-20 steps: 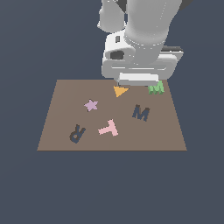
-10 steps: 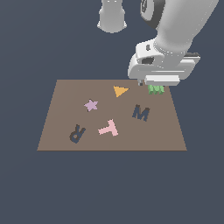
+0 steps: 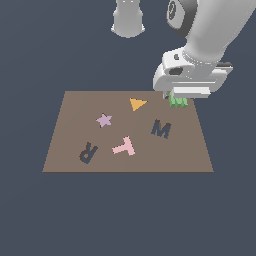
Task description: Insert a designated object into the corresponding slot on a board.
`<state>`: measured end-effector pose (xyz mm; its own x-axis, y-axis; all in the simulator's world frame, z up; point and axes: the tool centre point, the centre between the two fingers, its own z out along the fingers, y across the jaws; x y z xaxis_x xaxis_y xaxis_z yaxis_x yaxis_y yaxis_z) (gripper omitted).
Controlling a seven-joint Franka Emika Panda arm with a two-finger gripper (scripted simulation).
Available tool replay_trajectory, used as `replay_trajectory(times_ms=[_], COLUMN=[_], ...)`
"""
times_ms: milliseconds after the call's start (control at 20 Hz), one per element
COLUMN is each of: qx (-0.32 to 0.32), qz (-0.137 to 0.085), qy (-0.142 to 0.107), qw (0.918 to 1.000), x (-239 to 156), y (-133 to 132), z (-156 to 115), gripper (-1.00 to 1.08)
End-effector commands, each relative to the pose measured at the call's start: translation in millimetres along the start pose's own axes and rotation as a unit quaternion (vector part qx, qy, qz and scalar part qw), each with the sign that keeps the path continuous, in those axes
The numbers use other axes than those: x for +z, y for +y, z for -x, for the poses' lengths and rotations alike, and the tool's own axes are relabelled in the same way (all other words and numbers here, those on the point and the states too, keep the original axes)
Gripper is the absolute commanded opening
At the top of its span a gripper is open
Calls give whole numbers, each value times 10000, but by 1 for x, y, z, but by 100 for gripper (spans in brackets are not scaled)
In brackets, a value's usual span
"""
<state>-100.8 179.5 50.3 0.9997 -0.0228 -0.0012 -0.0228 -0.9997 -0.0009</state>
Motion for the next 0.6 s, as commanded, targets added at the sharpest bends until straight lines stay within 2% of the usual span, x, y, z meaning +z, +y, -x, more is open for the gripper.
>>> replay_trajectory(times_ms=[0,450,500,550], qx=[3,10,10,10], qz=[1,5,5,5], qy=[0,6,6,6], qw=[10000,10000,10000,10000], x=[2,20,20,20], y=[0,-1,-1,-1], z=[0,-1,-1,-1], gripper=[100,100,-100,-100])
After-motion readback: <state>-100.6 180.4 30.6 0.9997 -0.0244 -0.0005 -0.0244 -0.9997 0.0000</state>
